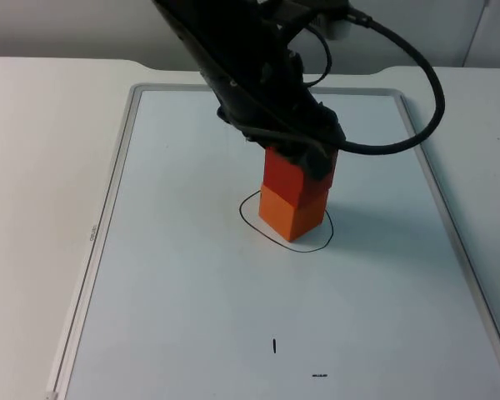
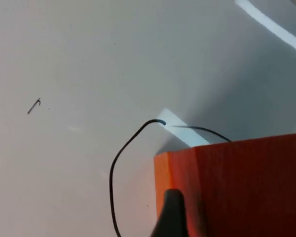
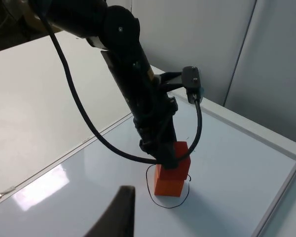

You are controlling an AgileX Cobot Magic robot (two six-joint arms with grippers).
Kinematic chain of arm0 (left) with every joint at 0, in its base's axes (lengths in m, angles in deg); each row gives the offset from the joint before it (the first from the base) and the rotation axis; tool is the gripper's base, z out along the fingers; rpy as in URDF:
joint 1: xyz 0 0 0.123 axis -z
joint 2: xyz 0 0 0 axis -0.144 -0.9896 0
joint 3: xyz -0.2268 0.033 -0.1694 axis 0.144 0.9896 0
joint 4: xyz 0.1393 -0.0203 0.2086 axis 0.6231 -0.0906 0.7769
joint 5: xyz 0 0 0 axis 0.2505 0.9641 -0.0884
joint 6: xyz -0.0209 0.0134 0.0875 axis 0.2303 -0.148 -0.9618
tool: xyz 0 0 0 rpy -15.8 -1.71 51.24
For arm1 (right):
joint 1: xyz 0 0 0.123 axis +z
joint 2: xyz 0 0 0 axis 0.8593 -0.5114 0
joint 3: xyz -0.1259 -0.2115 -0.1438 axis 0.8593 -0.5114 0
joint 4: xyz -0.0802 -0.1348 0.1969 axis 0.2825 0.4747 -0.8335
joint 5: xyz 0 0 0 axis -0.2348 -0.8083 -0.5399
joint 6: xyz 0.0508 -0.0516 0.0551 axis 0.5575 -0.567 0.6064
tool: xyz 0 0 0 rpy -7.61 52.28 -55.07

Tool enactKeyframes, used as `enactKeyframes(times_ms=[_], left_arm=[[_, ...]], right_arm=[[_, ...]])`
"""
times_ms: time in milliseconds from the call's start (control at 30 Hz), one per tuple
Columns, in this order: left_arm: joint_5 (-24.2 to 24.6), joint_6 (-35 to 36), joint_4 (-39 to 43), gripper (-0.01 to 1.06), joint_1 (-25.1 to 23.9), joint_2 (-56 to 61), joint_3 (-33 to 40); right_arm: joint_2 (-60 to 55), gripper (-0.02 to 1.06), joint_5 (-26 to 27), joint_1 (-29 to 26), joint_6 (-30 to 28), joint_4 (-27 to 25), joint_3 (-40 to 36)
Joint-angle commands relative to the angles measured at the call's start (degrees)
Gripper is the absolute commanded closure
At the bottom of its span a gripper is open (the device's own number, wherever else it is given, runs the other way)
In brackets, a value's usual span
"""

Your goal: Pick up one cube with the left hand and another cube with the right hand. First place the cube in the right hand at the target position, then stack the cube in the left hand on top.

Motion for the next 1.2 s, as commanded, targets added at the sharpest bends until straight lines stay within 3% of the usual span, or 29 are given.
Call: enactKeyframes(times_ms=[0, 267, 567, 633, 767, 933, 967, 1167], left_arm=[[-0.4, -0.04, -0.04, 0.38, -0.04, 1.63, -0.1], [3.44, -0.04, -0.04, 0.38, -0.04, 11.25, -0.1], [16.41, 1.75, -0.15, 0.38, 0.07, 33.33, 0.27], [16.52, 1.75, -0.38, 0.38, 0.07, 36.1, 1.38], [13.59, 1.75, -0.37, 0.38, 0.07, 45.78, 8.75], [6.1, 1.75, 0.12, 0.38, 0.07, 60.3, 26.89], [6.1, 1.75, 0.12, 0.38, 0.07, 60.3, 26.89], [0.54, 2.41, 0.12, 0.38, 0.07, 77.65, 45.97]], right_arm=[[0.17, 0.04, 0.28, -0.1, 0.1, -0.06, -0.27], [0.17, 0.04, 0.28, -0.1, 0.1, -0.06, -0.27], [0.17, 0.04, 0.28, -0.1, 0.1, -0.21, -0.27], [0.17, 0.04, 0.28, -0.1, 0.1, -0.21, -0.27], [0.17, 0.04, 0.28, -0.1, 0.1, -0.21, -0.27], [0.29, 0.04, 3.4, -0.1, -0.12, -0.66, -5.1], [0.29, 0.04, 3.4, -0.1, -0.12, -0.66, -5.1], [0.29, 0.04, 6.19, -0.1, 0.08, -4.49, -10.96]])
